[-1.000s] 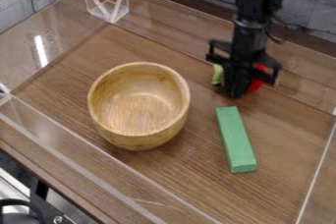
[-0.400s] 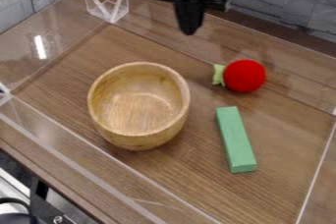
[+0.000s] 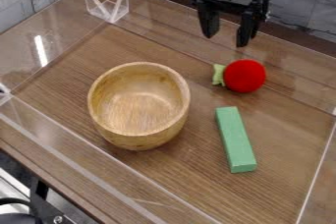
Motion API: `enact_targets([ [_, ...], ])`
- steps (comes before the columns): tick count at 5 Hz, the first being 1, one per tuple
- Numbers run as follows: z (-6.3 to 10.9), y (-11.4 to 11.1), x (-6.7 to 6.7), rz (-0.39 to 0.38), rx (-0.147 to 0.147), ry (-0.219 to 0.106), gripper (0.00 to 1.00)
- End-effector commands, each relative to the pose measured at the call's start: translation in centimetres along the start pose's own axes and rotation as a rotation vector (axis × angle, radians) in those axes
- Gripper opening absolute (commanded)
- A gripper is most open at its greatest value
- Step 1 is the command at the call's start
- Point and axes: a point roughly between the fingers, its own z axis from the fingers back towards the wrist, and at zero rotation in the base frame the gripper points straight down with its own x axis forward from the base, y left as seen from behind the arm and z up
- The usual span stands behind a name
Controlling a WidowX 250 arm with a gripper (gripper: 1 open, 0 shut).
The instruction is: Move the red fruit to the left side of the table
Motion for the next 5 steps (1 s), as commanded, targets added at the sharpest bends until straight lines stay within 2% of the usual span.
enact_targets([
  [1, -0.1, -0.7, 1.2, -0.251, 0.007, 0.008, 1.00],
  [2, -1.7, -1.6, 2.1, -0.484, 0.013, 0.050, 1.00],
  [3, -2.3, -1.5, 1.9, -0.638, 0.011, 0.079, 1.00],
  [4, -2.5, -0.9, 1.3, -0.736, 0.002, 0.098, 1.00],
  [5, -3.7, -1.3, 0.9, -0.779, -0.007, 0.110, 1.00],
])
